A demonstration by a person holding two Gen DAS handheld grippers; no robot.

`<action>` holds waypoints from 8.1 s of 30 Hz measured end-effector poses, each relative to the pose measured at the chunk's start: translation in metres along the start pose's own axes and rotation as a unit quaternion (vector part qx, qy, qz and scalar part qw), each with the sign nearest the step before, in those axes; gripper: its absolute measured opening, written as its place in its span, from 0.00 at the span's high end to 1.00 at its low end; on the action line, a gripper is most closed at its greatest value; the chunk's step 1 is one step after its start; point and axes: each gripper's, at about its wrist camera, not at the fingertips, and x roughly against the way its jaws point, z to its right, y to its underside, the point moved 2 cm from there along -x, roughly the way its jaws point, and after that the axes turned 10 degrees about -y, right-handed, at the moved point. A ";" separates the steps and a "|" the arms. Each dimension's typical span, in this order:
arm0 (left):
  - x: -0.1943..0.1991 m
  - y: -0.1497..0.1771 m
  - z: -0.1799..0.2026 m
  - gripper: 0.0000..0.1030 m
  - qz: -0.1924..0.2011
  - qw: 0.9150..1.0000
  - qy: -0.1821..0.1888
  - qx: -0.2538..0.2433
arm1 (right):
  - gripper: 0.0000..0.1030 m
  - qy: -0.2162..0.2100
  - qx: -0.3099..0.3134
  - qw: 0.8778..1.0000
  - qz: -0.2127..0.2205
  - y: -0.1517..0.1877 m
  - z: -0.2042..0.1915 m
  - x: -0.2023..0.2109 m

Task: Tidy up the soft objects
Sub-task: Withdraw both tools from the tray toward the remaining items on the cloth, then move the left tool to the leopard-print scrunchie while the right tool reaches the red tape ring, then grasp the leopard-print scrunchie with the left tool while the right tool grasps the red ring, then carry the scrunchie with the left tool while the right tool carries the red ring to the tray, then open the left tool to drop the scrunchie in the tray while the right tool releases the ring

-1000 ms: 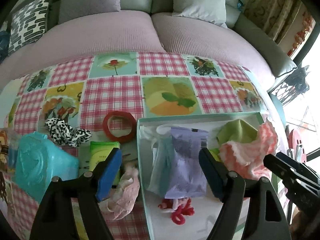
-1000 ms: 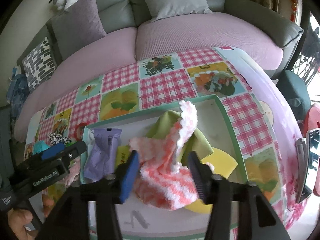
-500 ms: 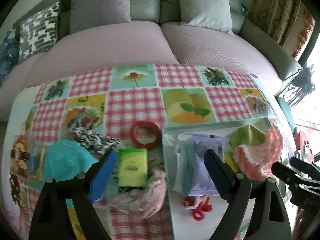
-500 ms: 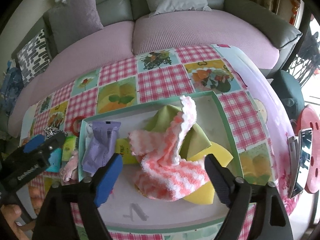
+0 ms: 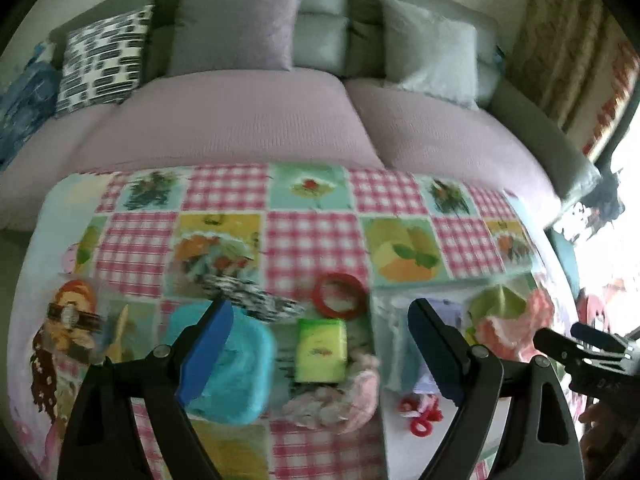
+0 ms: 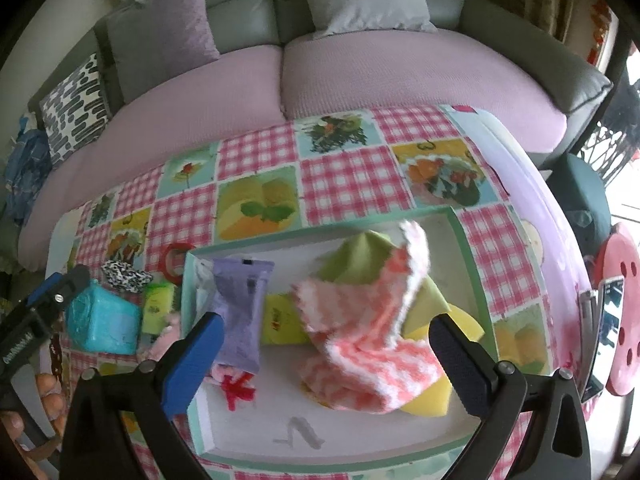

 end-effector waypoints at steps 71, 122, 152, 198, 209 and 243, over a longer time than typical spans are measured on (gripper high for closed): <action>-0.192 -0.022 -0.040 0.84 -0.280 0.954 0.095 -0.058 | 0.08 -0.042 0.163 0.975 -0.148 -0.047 -0.151 -0.183; -0.050 -0.059 -0.101 0.88 -0.128 0.989 0.041 0.069 | 0.46 -0.041 0.183 0.979 -0.083 -0.034 -0.165 -0.077; 0.007 0.047 0.016 0.87 -0.048 0.994 0.087 0.051 | 0.46 -0.039 0.018 0.999 0.018 0.066 -0.050 -0.011; -0.045 0.114 0.112 0.87 -0.119 0.987 0.093 -0.062 | 0.45 0.019 -0.013 1.000 -0.006 0.096 0.019 -0.030; -0.059 0.122 0.122 0.85 -0.137 0.984 0.083 -0.076 | 0.45 0.025 -0.015 0.999 -0.017 0.097 0.022 -0.037; -0.013 0.093 0.071 0.52 -0.056 0.997 0.044 -0.002 | 0.42 0.023 0.004 0.999 0.034 0.098 0.005 -0.006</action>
